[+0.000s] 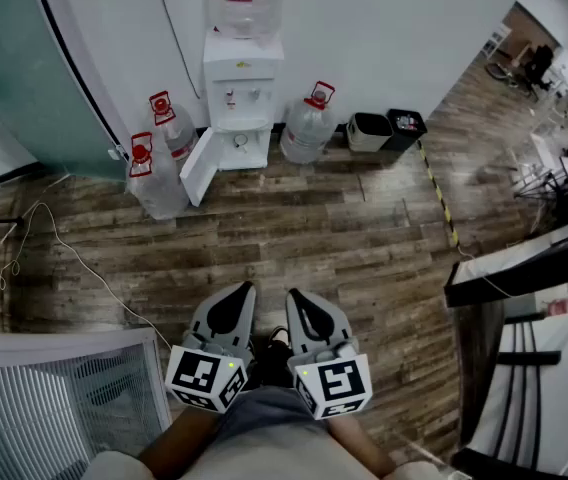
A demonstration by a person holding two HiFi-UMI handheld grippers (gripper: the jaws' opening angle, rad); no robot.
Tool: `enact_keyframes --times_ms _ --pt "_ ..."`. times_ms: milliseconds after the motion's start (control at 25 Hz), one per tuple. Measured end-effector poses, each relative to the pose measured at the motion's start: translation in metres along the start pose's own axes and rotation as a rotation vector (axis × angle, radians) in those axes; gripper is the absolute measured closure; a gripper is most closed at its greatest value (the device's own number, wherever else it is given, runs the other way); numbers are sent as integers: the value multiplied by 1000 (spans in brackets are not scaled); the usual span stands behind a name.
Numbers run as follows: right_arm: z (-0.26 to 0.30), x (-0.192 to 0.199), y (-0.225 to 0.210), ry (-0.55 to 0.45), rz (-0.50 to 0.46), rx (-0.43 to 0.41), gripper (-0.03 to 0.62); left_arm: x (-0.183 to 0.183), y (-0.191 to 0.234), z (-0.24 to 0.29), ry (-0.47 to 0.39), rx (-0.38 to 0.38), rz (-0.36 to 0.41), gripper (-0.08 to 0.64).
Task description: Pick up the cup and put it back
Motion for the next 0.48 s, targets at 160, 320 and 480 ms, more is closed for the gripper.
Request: enact_keyframes --times_ms 160,320,480 --pt "-2 -6 -15 22 6 17 569 0 -9 14 5 -6 0 552" --pt "-2 -11 -26 -5 -12 -17 569 -2 -18 25 9 -6 7 552" --pt "-4 -14 -42 -6 11 -21 569 -4 -33 38 5 4 21 552"
Point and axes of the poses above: the fingertips, and each gripper's own axes: z forward along the fingers, y to its left, x out of its underside, the point moved 9 cm from there along -z, backward along the fingers, and after that the axes turned 6 degrees about z, right-handed, at the moved point
